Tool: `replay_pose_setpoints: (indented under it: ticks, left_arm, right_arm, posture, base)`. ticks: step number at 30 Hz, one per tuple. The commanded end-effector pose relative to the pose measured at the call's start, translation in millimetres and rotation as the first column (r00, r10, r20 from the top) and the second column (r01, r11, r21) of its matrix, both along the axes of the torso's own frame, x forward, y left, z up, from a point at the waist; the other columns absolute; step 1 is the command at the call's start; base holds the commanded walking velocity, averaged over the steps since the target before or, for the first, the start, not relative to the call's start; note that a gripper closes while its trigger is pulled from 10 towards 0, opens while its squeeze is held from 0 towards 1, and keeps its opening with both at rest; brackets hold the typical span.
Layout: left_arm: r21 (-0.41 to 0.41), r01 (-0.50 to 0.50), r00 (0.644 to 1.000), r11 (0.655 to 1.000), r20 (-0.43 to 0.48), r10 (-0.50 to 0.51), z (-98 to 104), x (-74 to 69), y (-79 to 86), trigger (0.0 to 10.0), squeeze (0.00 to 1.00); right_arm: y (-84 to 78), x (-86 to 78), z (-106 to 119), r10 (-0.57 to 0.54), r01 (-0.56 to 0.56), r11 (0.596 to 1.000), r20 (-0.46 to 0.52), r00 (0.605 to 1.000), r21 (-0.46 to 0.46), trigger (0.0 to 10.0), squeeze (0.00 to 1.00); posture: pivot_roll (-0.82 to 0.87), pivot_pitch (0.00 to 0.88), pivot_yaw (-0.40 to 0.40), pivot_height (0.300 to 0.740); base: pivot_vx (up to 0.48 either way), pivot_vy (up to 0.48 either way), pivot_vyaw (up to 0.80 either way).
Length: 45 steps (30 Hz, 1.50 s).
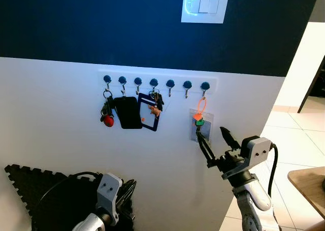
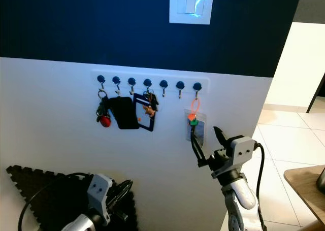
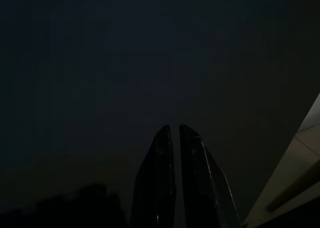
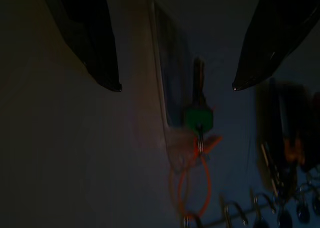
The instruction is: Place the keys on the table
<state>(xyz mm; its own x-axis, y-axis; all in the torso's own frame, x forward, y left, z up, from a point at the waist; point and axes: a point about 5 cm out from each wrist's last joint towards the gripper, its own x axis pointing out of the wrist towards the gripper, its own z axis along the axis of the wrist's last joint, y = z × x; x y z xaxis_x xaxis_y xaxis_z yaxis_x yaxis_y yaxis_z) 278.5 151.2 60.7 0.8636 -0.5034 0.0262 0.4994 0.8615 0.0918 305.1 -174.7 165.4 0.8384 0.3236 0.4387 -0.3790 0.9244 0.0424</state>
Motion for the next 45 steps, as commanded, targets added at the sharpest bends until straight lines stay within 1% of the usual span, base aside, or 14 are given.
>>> replay_pose_setpoints:
  ticks: [1, 5, 6, 7, 14, 16, 17, 20, 21, 29, 30, 31, 37, 45]
  left_arm:
    - [-0.002, 0.009, 1.0, 1.0, -0.017, -0.009, -2.0, 0.3, -1.3, 10.0, 0.0]
    - [0.001, 0.007, 1.0, 1.0, -0.018, -0.007, -1.5, 1.7, 0.0, 10.0, 0.0]
    - [0.002, 0.007, 1.0, 1.0, -0.017, -0.007, -1.1, 2.3, 0.5, 10.0, 0.0]
    - [0.003, 0.006, 1.0, 1.0, -0.017, -0.006, -0.8, 2.8, 0.9, 10.0, 0.0]
    - [-0.002, 0.017, 1.0, 1.0, -0.008, -0.017, 2.9, 6.0, 1.5, 10.0, 0.0]
    - [-0.006, 0.024, 1.0, 1.0, -0.005, -0.024, 4.1, 6.6, 0.5, 10.0, 0.0]
    - [-0.019, 0.062, 0.998, 0.998, 0.011, -0.061, 8.4, 7.8, -5.9, 10.0, 0.0]
    - [-0.024, 0.076, 0.997, 0.997, 0.017, -0.075, 10.0, 8.0, -8.6, 10.0, 0.0]
    - [-0.036, 0.116, 0.993, 0.993, 0.036, -0.115, 15.3, 9.0, -16.3, 10.0, 0.0]
    - [-0.065, 0.215, 0.974, 0.975, 0.088, -0.209, 31.5, 12.1, -35.9, 10.0, 0.0]
    - [-0.089, 0.27, 0.956, 0.959, 0.139, -0.257, 47.0, 14.8, -47.6, 10.0, 0.0]
    - [-0.089, 0.27, 0.956, 0.959, 0.139, -0.257, 47.0, 14.8, -47.6, 10.0, 0.0]
    - [-0.141, 0.355, 0.915, 0.924, 0.253, -0.313, 80.9, 17.7, -70.3, 10.0, 0.0]
    - [-0.168, 0.392, 0.901, 0.904, 0.266, -0.342, 91.4, 16.6, -74.2, 10.0, 0.0]
  right_arm:
    - [0.2, 1.6, -2.9, 0.027, -0.027, 1.0, -0.025, 0.999, 0.001, 10.0, 0.0]
    - [4.2, 1.3, -6.2, 0.083, -0.083, 0.997, -0.048, 0.995, -0.007, 10.0, 0.0]
    - [5.4, 1.5, -7.6, 0.097, -0.098, 0.995, -0.055, 0.994, -0.015, 9.1, 0.0]
    - [6.4, 1.6, -8.5, 0.109, -0.11, 0.994, -0.059, 0.992, -0.02, 9.1, 0.0]
    - [9.0, 5.9, -8.5, 0.143, -0.148, 0.987, -0.067, 0.987, -0.07, 9.9, 0.0]
    - [8.5, 7.0, -8.0, 0.143, -0.149, 0.986, -0.067, 0.987, -0.077, 9.9, 0.0]
    - [4.7, 10.9, -5.3, 0.126, -0.131, 0.988, -0.06, 0.99, -0.085, 10.0, 0.0]
    - [3.1, 12.3, -4.1, 0.118, -0.122, 0.989, -0.056, 0.991, -0.084, 10.0, 0.0]
    - [1.3, 13.9, -1.8, 0.114, -0.118, 0.989, -0.051, 0.992, -0.086, 10.0, 0.0]
    - [1.3, 16.1, -0.4, 0.116, -0.12, 0.988, -0.047, 0.992, -0.097, 10.0, 0.0]
    - [1.7, 18.4, -0.7, 0.109, -0.113, 0.989, -0.047, 0.993, -0.095, 10.0, 0.0]
    - [1.7, 18.4, -0.7, 0.109, -0.113, 0.989, -0.047, 0.993, -0.095, 10.0, 0.0]
    - [4.7, 21.9, -1.5, 0.113, -0.118, 0.989, -0.051, 0.992, -0.09, 10.0, 0.0]
    - [5.3, 26.4, 1.5, 0.123, -0.127, 0.988, -0.044, 0.991, -0.084, 10.0, 0.0]
  posture:
    - [0.03, 0.03, -0.002, 0.74]
    - [0.03, 0.028, -0.002, 0.74]
    - [0.03, 0.028, 0.0, 0.74]
    - [0.03, 0.028, 0.0, 0.74]
    - [0.03, 0.025, 0.003, 0.74]
    - [0.03, 0.025, 0.003, 0.74]
    - [0.03, 0.021, 0.002, 0.74]
    - [0.03, 0.021, 0.002, 0.74]
    - [0.03, 0.018, 0.0, 0.74]
    - [0.03, 0.014, -0.003, 0.74]
    - [0.03, 0.01, -0.007, 0.74]
    - [0.03, 0.01, -0.007, 0.74]
    - [0.03, 0.008, -0.01, 0.74]
    - [0.03, 0.009, -0.007, 0.74]
  base:
    - [0.0, 0.0, 0.0]
    - [0.0, 0.0, 0.0]
    - [0.0, 0.0, 0.0]
    - [0.0, 0.0, 0.0]
    - [0.0, 0.0, 0.0]
    - [0.0, 0.0, 0.0]
    - [0.0, 0.0, 0.0]
    - [0.0, 0.0, 0.0]
    - [0.0, 0.0, 0.0]
    - [0.0, 0.0, 0.0]
    - [0.0, 0.0, 0.0]
    - [0.0, 0.0, 0.0]
    - [0.0, 0.0, 0.0]
    - [0.0, 0.0, 0.0]
